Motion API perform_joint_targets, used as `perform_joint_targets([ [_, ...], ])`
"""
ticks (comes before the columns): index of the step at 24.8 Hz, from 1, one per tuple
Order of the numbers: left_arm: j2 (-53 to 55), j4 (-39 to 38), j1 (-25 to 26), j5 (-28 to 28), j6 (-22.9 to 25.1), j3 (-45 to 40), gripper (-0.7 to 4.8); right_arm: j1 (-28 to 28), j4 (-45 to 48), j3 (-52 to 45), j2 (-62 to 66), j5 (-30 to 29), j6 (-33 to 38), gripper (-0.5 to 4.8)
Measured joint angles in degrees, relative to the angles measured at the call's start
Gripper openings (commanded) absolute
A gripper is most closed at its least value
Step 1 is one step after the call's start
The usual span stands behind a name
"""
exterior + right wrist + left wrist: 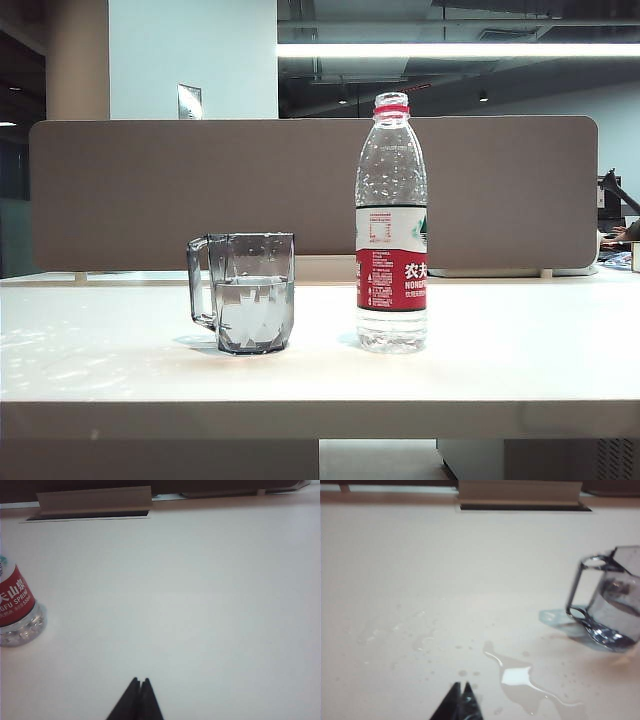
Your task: Pick up the mineral water bottle on the table and pour water into the mug until it's half full.
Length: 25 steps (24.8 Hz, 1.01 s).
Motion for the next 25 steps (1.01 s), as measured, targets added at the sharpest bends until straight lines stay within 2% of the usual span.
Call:
perform_joint_targets([
  [5, -2.3, 0.0, 1.1, 0.6, 0.0, -2.8, -0.01, 0.0, 0.0, 0.0, 0.0, 0.0, 0.0, -0.05],
  [9, -8.9, -4.9, 5.8, 0.6, -0.2, -2.7, -0.01, 0.0, 0.0, 0.0, 0.0, 0.0, 0.0, -0.05],
  [12, -11.6, -5.4, 7.6, 0.5, -0.1, -2.6, -0.01, 0.0, 0.0, 0.0, 0.0, 0.0, 0.0, -0.05],
  [25, -11.1, -6.0, 7.6, 0.1, 0.0, -2.4, -0.01, 0.0, 0.0, 0.0, 0.0, 0.0, 0.0, -0.05],
])
